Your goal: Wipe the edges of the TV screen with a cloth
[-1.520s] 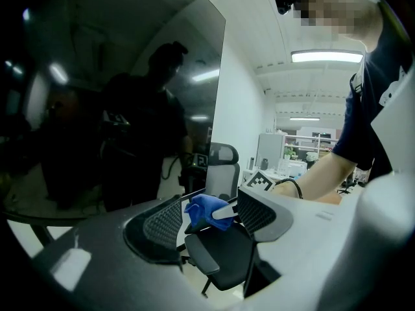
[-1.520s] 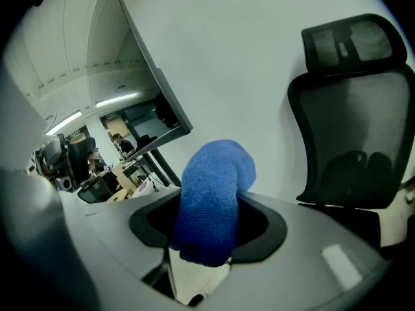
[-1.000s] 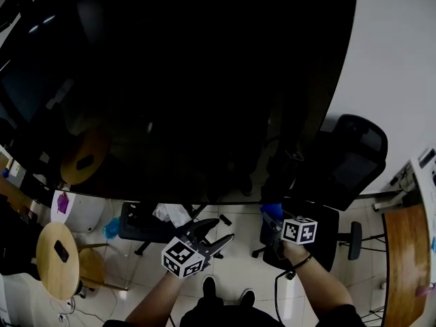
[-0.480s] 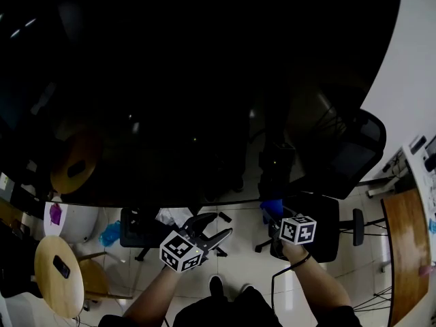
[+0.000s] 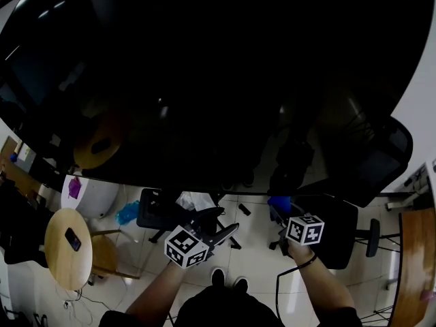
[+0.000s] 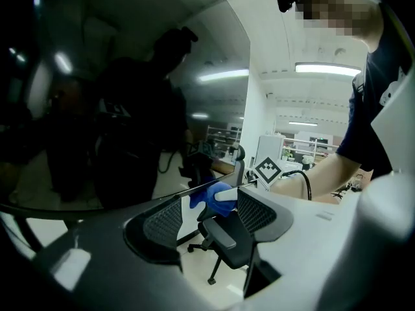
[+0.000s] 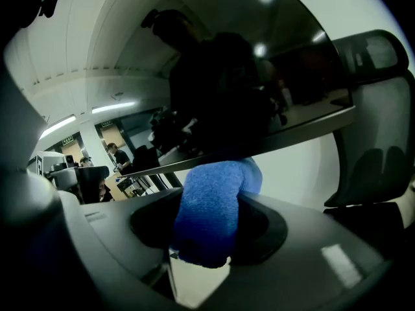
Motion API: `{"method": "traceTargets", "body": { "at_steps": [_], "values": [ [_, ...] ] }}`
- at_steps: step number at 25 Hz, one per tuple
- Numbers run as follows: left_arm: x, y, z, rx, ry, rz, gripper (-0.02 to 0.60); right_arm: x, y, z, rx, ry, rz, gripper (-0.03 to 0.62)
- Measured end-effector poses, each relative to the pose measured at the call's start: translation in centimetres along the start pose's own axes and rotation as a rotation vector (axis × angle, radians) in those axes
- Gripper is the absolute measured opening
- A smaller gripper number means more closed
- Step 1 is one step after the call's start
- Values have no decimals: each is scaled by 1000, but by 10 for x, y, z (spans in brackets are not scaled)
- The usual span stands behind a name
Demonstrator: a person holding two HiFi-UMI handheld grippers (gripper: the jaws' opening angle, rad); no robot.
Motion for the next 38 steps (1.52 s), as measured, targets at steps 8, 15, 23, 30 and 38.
{"method": "traceTargets", "body": {
  "at_steps": [8,15,23,30,38],
  "values": [
    [30,54,-23,-29,44,80,259,44,-41,-3,41,13,48,213],
    [78,113,-44,-42,42,50,259,105,-78,-8,45,4,8,213],
    [144,185,-69,-1,11,-58,259,193,-135,-18,19,-47,-55,213],
    [188,236,-88,32,3,-61,259,253,-181,-21,3,-65,-50,213],
    [211,270,-106,21,65,51,259,290,-216,-20,60,1,30,213]
  ]
}}
Point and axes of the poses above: the fingertips, and each gripper's own axes: y backward along the fingers, x to its left, z out of its top, the point moved 9 cm from there along y, backward along the fingers, and after that the axes turned 11 degrees about x, right-handed, at the moved point
